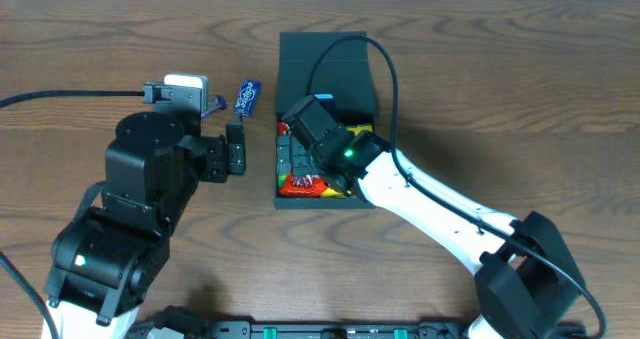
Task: Pack container
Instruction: 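Push the red bag down into the box and release, then lift the right gripper away and move the left gripper to the chocolate bar, then grasp the blue chocolate bar with the left gripper, then carry the chocolate bar over the box and lower it inside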
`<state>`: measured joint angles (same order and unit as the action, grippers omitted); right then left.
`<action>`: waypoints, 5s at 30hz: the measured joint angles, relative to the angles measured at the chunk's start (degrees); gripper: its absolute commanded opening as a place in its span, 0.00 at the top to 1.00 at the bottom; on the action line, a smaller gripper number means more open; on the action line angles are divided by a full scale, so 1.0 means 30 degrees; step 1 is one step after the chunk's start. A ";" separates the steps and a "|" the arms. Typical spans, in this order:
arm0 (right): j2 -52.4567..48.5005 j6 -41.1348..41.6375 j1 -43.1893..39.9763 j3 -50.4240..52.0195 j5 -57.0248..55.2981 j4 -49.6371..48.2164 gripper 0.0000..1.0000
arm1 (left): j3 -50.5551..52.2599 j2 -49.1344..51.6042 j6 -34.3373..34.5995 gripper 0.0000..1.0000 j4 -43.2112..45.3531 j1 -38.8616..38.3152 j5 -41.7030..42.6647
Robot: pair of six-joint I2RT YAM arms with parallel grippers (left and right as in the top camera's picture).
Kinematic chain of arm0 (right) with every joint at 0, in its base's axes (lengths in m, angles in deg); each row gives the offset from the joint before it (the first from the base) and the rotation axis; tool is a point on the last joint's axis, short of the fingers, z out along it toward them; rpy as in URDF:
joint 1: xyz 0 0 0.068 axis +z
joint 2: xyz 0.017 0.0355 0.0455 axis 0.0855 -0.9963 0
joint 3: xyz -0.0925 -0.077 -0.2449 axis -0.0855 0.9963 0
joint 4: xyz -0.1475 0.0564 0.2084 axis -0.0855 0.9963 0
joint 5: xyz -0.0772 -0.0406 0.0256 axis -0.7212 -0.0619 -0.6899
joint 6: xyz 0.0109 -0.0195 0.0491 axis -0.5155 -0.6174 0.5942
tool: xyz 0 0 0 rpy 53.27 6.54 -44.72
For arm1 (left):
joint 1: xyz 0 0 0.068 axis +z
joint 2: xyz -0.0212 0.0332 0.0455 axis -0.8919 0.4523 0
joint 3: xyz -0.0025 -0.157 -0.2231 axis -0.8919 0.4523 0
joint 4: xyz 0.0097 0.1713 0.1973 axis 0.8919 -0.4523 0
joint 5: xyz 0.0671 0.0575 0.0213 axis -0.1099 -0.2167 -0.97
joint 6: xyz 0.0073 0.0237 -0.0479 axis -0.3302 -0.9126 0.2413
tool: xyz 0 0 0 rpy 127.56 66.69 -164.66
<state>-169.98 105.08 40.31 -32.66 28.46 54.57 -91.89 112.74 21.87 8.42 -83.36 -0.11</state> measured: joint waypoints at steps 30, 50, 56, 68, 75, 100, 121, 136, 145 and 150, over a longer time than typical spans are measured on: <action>-0.3628 -0.3293 -0.0350 -0.0087 -0.1960 -0.2455 0.99 | -0.0007 0.0000 0.0000 0.05 0.0015 0.0007 0.0000; 0.3745 -0.5282 -0.6025 -0.0036 -0.1472 -0.1195 0.32 | -0.0007 0.3723 0.0000 0.05 0.1180 0.0007 -0.2215; 0.3752 -0.5268 -0.7672 -0.0036 -0.1443 -0.1639 0.25 | 0.0000 0.7315 0.0459 0.05 0.2688 0.1115 -0.1865; 0.3752 -0.5275 -0.9136 -0.0036 -0.1464 -0.2259 0.22 | 0.0000 1.2968 0.2798 0.05 0.4495 0.7861 0.3104; 0.3745 -0.5275 -0.9136 -0.0036 -0.1457 -0.2229 0.18 | 0.0000 1.6036 0.4466 0.05 0.6790 0.8590 0.3942; 0.3745 -0.5282 -0.9136 -0.0036 -0.1676 -0.2229 0.05 | 0.0000 1.8491 -1.3814 0.04 0.8459 0.8590 0.6696; 0.3745 -0.5319 -0.9136 -0.0036 -0.1683 -0.2222 0.01 | -0.0007 1.9781 -1.4979 0.57 0.9078 0.8590 0.6659; 0.3745 -0.5493 -0.9136 -0.0036 -0.1676 -0.2222 0.01 | 0.0000 1.9955 -1.5132 0.94 0.9122 0.8590 0.6681; 0.3745 -0.5909 -0.9136 -0.0036 -0.1683 -0.2157 0.01 | -0.0007 1.9934 -1.3435 0.94 0.9136 0.8590 0.6674; 0.3891 -0.6521 -0.9136 -0.0036 -0.1676 -0.2113 0.01 | -0.0007 1.8812 -1.2575 0.94 0.8888 0.8582 0.6681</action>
<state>-158.30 85.52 12.90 -32.77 23.43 48.23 -91.92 169.17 -15.85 35.09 -57.61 19.93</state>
